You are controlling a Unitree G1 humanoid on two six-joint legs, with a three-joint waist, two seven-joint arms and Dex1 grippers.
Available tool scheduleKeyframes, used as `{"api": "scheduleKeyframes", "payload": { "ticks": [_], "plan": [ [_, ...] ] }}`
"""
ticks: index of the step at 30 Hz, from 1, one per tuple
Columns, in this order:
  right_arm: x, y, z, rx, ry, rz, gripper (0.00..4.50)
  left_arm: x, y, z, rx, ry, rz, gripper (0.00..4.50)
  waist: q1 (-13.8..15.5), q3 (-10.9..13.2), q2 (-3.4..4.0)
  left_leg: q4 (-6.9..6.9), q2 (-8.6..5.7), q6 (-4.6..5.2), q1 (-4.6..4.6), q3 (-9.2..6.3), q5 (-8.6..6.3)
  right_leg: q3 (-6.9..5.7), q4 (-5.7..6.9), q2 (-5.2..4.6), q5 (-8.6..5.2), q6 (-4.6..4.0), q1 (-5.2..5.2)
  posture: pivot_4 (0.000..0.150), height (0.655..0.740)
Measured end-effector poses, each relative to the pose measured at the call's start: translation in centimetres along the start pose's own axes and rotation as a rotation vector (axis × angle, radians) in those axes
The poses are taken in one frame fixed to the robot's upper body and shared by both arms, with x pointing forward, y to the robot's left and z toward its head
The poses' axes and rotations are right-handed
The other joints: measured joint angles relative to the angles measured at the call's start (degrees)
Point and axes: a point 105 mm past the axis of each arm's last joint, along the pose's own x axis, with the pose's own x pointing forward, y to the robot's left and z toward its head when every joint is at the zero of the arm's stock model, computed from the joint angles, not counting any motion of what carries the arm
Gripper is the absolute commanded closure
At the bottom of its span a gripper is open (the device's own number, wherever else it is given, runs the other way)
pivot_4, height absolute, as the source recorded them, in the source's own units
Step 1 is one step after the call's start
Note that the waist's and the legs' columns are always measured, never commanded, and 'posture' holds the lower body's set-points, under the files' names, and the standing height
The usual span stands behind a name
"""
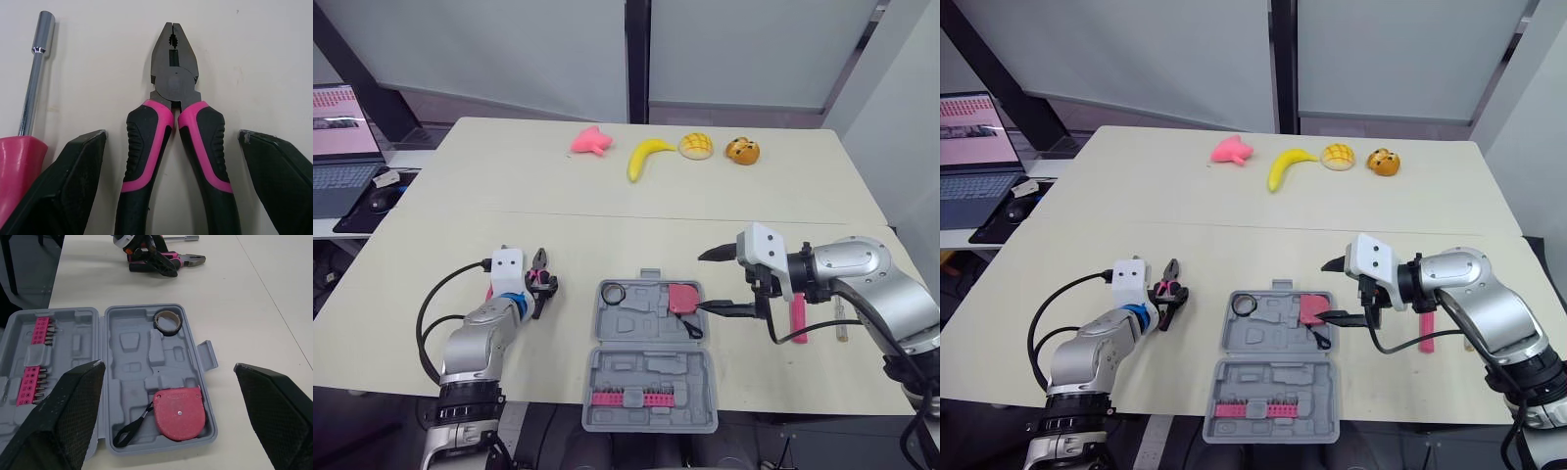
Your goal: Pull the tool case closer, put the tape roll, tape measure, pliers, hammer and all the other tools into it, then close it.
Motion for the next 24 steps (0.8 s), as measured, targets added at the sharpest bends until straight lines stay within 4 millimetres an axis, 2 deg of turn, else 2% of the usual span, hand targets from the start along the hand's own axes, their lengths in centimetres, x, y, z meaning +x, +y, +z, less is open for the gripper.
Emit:
{"api": "scheduleKeyframes", "payload": {
  "ticks": [4, 5, 12, 18, 20, 24],
  "plan": [
    [0.0, 0.2, -0.4, 0.015, 0.006, 0.002, 0.0, 0.0, 0.2, -0.1, 0.005, 0.011, -0.001, 1.75, 0.0, 0.0, 0.01, 0.0, -0.02, -0.01, 0.0, 0.02, 0.01, 0.01, 0.0, -0.02, 0.01, 0.02, 0.01, 0.15, 0.74],
    [0.0, 0.2, -0.3, 0.015, 0.006, 0.002, 0.0, 0.0, 0.2, -0.1, 0.006, 0.012, -0.003, 1.92, 0.0, 0.0, 0.01, 0.0, -0.02, -0.01, 0.0, 0.01, 0.01, 0.01, 0.0, -0.02, 0.01, 0.02, 0.01, 0.15, 0.74],
    [-0.2, 0.3, -0.7, 0.023, 0.02, -0.004, 0.0, 0.1, 0.2, 0.2, -0.01, -0.009, -0.044, 1.92, 0.0, 0.0, 0.08, 0.0, -0.02, -0.07, 0.01, 0.0, 0.04, 0.01, 0.0, -0.02, 0.01, 0.03, 0.02, 0.15, 0.74],
    [-0.6, 0.7, -1.5, 0.042, 0.025, -0.032, 0.0, -0.8, -0.5, 0.6, 0.004, -0.088, -0.117, 1.92, 0.0, 0.0, 0.03, -0.01, -0.03, -0.09, -0.11, -0.01, 0.05, -0.01, -0.04, -0.05, 0.02, 0.05, -0.06, 0.15, 0.74],
    [-0.8, 0.9, -1.7, 0.046, 0.028, -0.044, 0.0, -1.6, -1.2, 1.8, 0.062, -0.139, -0.17, 1.92, 0.1, 0.0, 0.0, -0.02, -0.02, -0.1, -0.16, -0.02, 0.05, -0.02, -0.03, -0.04, 0.02, 0.05, -0.1, 0.15, 0.74],
    [-1.1, 1.0, -1.9, 0.06, 0.028, -0.083, 0.0, -4.1, -2.4, 6.0, 0.273, -0.287, -0.31, 1.92, 0.0, 0.0, 0.0, -0.04, -0.02, -0.11, -0.15, 0.02, 0.06, 0.01, -0.02, -0.03, 0.02, 0.05, -0.13, 0.15, 0.74]
  ]
}}
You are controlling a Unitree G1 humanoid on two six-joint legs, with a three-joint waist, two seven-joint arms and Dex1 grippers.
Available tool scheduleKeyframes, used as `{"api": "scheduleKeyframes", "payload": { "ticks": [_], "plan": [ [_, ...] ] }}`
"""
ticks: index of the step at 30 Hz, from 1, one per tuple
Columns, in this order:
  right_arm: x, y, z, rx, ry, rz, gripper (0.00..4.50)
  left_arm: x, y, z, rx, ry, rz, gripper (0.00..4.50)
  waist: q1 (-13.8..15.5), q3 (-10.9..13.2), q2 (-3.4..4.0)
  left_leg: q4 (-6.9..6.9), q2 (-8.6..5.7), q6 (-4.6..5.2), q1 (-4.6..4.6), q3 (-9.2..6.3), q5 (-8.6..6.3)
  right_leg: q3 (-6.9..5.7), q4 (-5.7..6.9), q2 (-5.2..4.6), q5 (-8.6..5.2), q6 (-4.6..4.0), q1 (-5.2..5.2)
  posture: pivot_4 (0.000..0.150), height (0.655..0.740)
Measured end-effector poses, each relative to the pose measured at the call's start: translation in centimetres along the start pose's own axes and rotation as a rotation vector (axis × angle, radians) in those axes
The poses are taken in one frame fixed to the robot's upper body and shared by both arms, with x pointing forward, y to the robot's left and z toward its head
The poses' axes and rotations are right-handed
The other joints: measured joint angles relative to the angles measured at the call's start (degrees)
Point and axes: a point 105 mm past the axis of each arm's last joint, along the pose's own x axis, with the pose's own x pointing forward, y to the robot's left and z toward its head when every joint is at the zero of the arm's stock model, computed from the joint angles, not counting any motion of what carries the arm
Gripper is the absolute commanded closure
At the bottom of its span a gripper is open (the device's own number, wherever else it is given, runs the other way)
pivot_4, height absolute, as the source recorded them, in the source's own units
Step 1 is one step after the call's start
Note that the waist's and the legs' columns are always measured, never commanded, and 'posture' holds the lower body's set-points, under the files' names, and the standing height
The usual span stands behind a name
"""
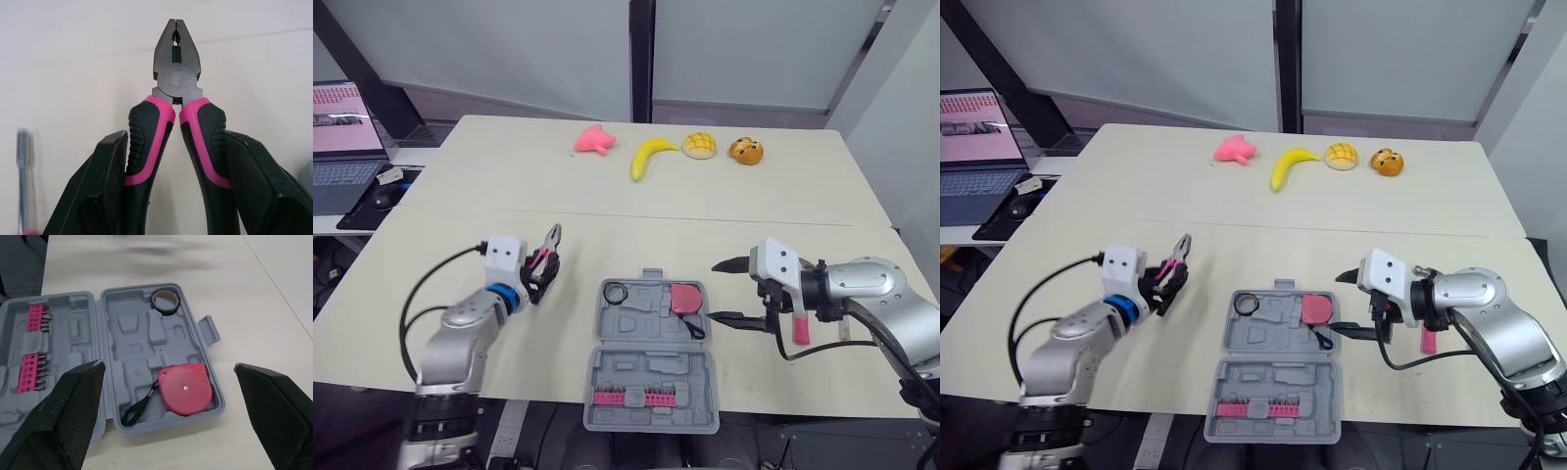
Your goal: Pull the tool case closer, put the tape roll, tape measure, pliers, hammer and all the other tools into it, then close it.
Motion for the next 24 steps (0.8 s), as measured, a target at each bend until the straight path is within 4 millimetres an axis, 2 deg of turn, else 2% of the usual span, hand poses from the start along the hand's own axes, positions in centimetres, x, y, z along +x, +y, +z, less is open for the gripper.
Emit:
{"api": "scheduleKeyframes", "payload": {
  "ticks": [3, 8, 11, 14, 17, 20, 24],
  "plan": [
    [-0.4, -0.1, -0.1, 0.009, 0.0, -0.04, 0.0, 0.1, -2.1, 2.6, 0.168, -0.052, -0.189, 1.92, 0.1, 0.0, 0.0, 0.02, -0.03, 0.0, 0.0, 0.02, 0.0, 0.01, -0.02, -0.01, 0.0, 0.01, 0.04, 0.15, 0.74],
    [-1.4, 0.0, -1.0, 0.032, 0.041, -0.106, 0.0, 0.6, -8.2, 3.3, 0.35, -0.033, -0.592, 1.92, 0.2, 0.0, 0.0, 0.01, -0.03, 0.01, -0.04, 0.05, 0.0, 0.03, -0.06, 0.0, 0.0, 0.01, 0.01, 0.15, 0.74],
    [-2.3, 0.2, -1.3, 0.045, 0.065, -0.135, 0.0, 0.5, -10.5, 3.5, 0.402, -0.02, -0.761, 1.92, 0.0, 0.0, 0.01, -0.02, -0.01, 0.02, -0.07, 0.05, -0.01, 0.03, -0.01, 0.04, -0.01, 0.01, -0.07, 0.15, 0.74],
    [-3.2, 0.5, -1.7, 0.042, 0.097, -0.158, 0.0, 0.7, -12.2, 3.9, 0.453, -0.01, -0.896, 1.92, -0.3, 0.0, 0.01, -0.02, 0.0, 0.02, -0.07, 0.07, -0.01, 0.06, -0.01, 0.07, -0.01, 0.0, -0.08, 0.15, 0.74],
    [-3.6, 1.0, -1.4, 0.019, 0.109, -0.154, 0.0, 0.7, -13.4, 3.5, 0.515, 0.032, -0.997, 1.92, -0.4, 0.0, 0.02, 0.0, 0.0, 0.03, -0.05, 0.1, 0.0, 0.09, 0.0, 0.08, -0.01, 0.0, -0.08, 0.15, 0.74],
    [-3.0, 1.8, -0.4, -0.02, 0.098, -0.119, 0.0, 0.6, -14.4, 2.4, 0.566, 0.092, -1.081, 1.92, -0.4, 0.0, 0.02, 0.0, 0.02, 0.03, -0.06, 0.09, 0.0, 0.09, 0.0, 0.11, -0.01, 0.01, -0.08, 0.15, 0.74],
    [-0.8, 2.5, -0.1, -0.02, 0.097, -0.077, 0.0, 0.5, -14.9, 1.8, 0.611, 0.123, -1.112, 1.92, -0.3, 0.0, 0.02, 0.03, 0.03, 0.03, -0.07, 0.07, 0.0, 0.08, 0.0, 0.11, -0.01, 0.01, -0.08, 0.15, 0.74]
  ]
}}
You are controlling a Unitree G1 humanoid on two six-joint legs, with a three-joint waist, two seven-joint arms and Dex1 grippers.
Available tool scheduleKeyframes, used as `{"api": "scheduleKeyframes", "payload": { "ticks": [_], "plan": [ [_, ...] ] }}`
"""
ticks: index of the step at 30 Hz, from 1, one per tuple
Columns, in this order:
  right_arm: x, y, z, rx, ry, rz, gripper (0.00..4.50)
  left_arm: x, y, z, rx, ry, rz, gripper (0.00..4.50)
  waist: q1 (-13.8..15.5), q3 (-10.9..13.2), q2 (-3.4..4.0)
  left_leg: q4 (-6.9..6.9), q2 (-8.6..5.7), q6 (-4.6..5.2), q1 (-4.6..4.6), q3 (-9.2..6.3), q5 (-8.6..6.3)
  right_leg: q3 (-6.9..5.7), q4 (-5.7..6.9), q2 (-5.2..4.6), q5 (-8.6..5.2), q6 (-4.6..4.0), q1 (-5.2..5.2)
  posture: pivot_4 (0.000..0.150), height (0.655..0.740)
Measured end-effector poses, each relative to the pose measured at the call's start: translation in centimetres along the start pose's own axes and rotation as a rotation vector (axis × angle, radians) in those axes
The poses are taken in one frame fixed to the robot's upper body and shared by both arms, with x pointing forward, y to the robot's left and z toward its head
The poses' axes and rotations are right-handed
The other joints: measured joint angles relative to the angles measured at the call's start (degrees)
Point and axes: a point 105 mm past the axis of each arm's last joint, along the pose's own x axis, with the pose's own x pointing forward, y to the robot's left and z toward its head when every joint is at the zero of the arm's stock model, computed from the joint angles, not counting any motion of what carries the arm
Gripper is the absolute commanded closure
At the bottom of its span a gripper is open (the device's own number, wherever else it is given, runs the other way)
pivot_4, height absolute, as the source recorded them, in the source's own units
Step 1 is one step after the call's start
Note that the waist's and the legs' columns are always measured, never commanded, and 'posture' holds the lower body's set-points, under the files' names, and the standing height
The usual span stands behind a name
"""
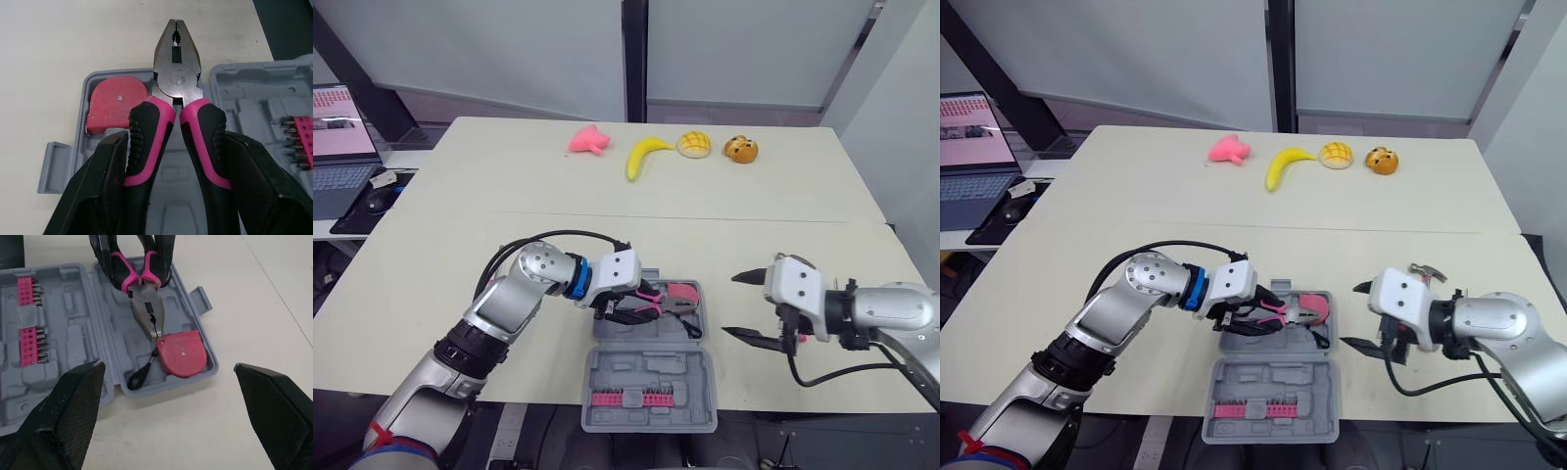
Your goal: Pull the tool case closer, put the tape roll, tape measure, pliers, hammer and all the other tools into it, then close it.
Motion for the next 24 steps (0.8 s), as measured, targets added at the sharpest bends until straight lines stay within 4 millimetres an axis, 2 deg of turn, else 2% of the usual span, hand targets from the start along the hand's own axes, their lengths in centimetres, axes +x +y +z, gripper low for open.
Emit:
{"api": "scheduleKeyframes", "payload": {
  "ticks": [4, 11, 17, 20, 24],
  "plan": [
    [2.6, 1.1, 0.1, 0.015, 0.008, 0.061, 0.0, 0.3, -0.2, 0.0, 0.014, 0.014, -0.018, 1.92, 0.1, 0.0, 0.0, 0.01, 0.0, 0.0, -0.02, 0.0, 0.0, 0.0, 0.0, 0.0, 0.0, 0.0, -0.01, 0.15, 0.74],
    [6.2, 1.6, 0.7, -0.009, 0.022, 0.117, 0.0, 0.3, -0.2, 0.0, 0.039, 0.021, -0.018, 1.92, 0.1, 0.0, 0.0, -0.01, 0.0, 0.0, -0.05, -0.04, 0.0, -0.03, 0.01, 0.0, 0.0, 0.0, -0.06, 0.15, 0.74],
    [7.9, 1.7, 0.8, -0.028, 0.024, 0.121, 0.0, 0.3, -0.2, -0.1, 0.045, 0.032, -0.016, 1.92, 0.1, 0.0, 0.01, 0.0, 0.0, 0.0, -0.07, -0.04, 0.0, -0.04, 0.02, -0.01, 0.0, 0.0, -0.07, 0.15, 0.74],
    [8.2, 1.4, 0.8, -0.032, 0.019, 0.113, 0.6, 0.2, -0.2, -0.2, 0.046, 0.039, -0.014, 1.92, 0.1, 0.0, 0.01, 0.0, 0.0, 0.0, -0.06, -0.04, 0.0, -0.03, 0.03, 0.0, 0.0, 0.0, -0.07, 0.15, 0.74],
    [8.2, 0.9, 1.0, -0.062, 0.021, 0.089, 1.93, 0.2, -0.1, -0.2, 0.049, 0.04, -0.014, 1.92, 0.1, 0.0, 0.01, 0.0, 0.0, 0.0, -0.06, -0.05, 0.0, -0.04, 0.05, 0.0, 0.0, 0.0, -0.08, 0.15, 0.74]
  ]
}}
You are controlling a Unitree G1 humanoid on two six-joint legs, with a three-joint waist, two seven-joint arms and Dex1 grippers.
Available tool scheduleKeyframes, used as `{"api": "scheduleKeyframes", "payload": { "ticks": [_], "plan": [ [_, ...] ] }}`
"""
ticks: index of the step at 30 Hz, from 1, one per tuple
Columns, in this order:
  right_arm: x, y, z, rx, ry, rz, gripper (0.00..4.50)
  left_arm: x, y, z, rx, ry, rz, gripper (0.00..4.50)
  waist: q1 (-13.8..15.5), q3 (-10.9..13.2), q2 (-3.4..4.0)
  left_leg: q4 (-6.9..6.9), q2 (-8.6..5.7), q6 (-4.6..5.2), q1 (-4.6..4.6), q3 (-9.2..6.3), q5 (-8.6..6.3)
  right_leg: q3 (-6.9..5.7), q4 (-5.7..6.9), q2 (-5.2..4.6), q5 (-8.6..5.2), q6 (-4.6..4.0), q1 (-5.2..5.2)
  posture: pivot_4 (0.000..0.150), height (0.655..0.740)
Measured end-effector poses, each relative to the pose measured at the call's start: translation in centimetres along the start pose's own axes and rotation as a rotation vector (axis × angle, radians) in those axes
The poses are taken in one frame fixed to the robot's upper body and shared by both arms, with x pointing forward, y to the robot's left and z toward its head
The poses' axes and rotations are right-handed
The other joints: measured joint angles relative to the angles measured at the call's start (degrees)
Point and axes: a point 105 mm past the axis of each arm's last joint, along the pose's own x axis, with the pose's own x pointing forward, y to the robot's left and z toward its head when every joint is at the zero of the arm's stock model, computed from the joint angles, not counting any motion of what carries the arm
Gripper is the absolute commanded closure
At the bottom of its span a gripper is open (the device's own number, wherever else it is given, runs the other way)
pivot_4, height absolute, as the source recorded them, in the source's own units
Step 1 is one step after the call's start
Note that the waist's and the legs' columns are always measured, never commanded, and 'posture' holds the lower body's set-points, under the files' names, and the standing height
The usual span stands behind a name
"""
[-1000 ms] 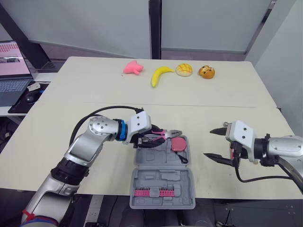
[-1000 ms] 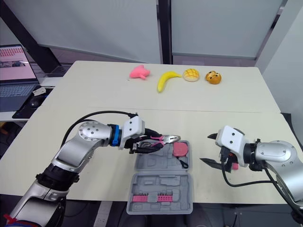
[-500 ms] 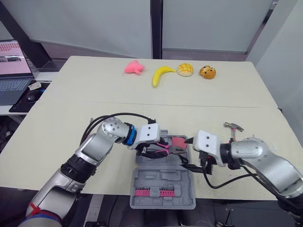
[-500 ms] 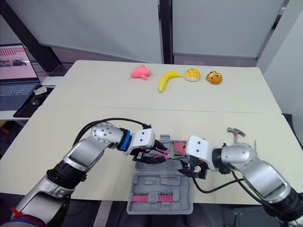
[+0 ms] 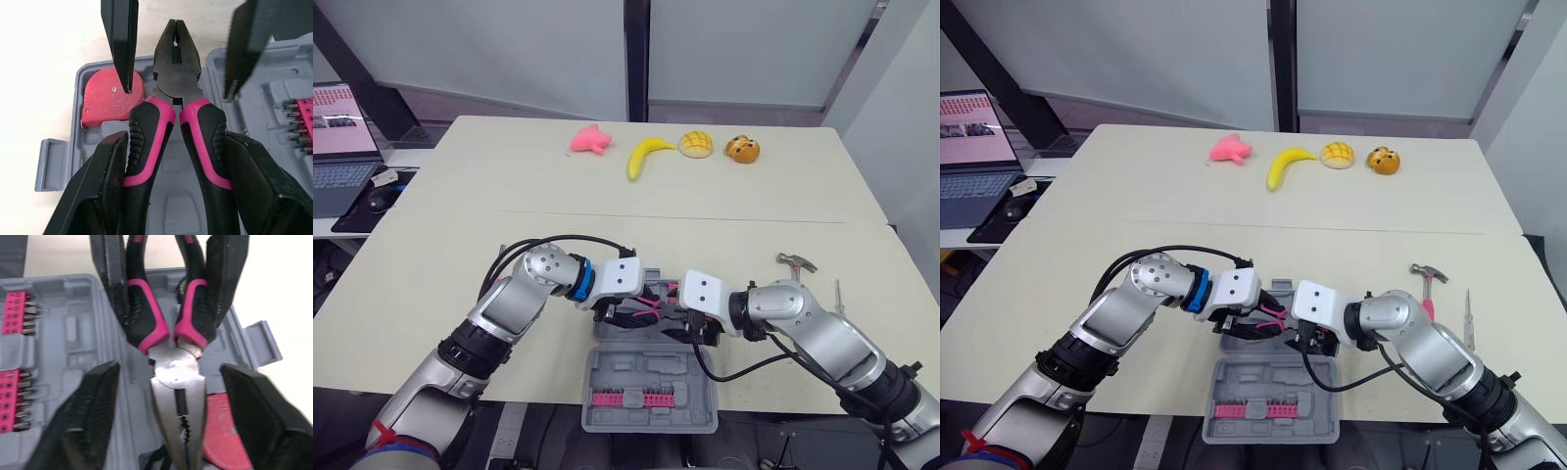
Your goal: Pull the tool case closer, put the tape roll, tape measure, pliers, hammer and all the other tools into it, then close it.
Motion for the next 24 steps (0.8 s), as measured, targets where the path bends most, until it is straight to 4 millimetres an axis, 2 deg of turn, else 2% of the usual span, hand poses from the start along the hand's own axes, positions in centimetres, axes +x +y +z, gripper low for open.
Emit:
{"api": "scheduleKeyframes", "payload": {
  "ticks": [2, 6, 14, 18, 20, 24],
  "plan": [
    [0.0, -0.1, -0.1, -0.007, 0.005, -0.006, 2.47, 0.0, 0.0, 0.0, 0.0, 0.001, 0.001, 1.92, 0.0, 0.0, 0.0, 0.0, 0.0, 0.0, 0.0, 0.0, 0.0, 0.0, 0.0, 0.0, 0.0, 0.0, 0.0, 0.15, 0.74],
    [0.1, -0.1, -0.1, -0.021, 0.006, -0.004, 3.18, 0.0, 0.1, 0.0, 0.0, 0.001, 0.006, 1.92, 0.0, 0.0, 0.0, 0.0, 0.0, 0.0, 0.0, 0.0, 0.0, 0.0, 0.01, 0.0, 0.0, 0.0, 0.0, 0.15, 0.74],
    [0.1, -0.5, 0.0, -0.036, 0.013, -0.009, 3.24, 0.0, 0.5, 0.0, 0.009, -0.01, 0.033, 1.92, 0.0, 0.0, 0.0, 0.01, 0.0, 0.0, 0.0, 0.0, 0.0, 0.0, 0.02, 0.0, 0.0, 0.0, -0.01, 0.15, 0.74],
    [-0.1, -0.7, 0.2, -0.048, 0.005, -0.011, 3.24, -0.1, 0.7, 0.2, 0.002, -0.047, 0.036, 0.61, 0.0, 0.0, 0.0, 0.01, 0.0, 0.0, 0.0, 0.0, 0.0, 0.0, 0.02, 0.0, 0.0, -0.01, -0.01, 0.15, 0.74],
    [-0.5, -0.7, 0.2, -0.068, 0.006, -0.002, 3.24, -0.8, 0.7, 0.5, -0.003, -0.075, 0.03, 0.0, 0.0, 0.0, 0.0, 0.0, 0.0, 0.0, 0.0, 0.0, 0.0, 0.0, 0.02, 0.0, 0.0, 0.0, -0.01, 0.15, 0.74],
    [-1.9, -1.1, 0.1, -0.115, 0.031, -0.003, 3.24, -4.3, 0.3, -1.0, -0.032, -0.052, 0.076, 0.0, -0.5, 0.0, 0.04, -0.04, 0.04, 0.01, 0.0, 0.02, 0.0, 0.01, 0.03, 0.0, 0.0, -0.01, -0.07, 0.15, 0.74]
  ]
}}
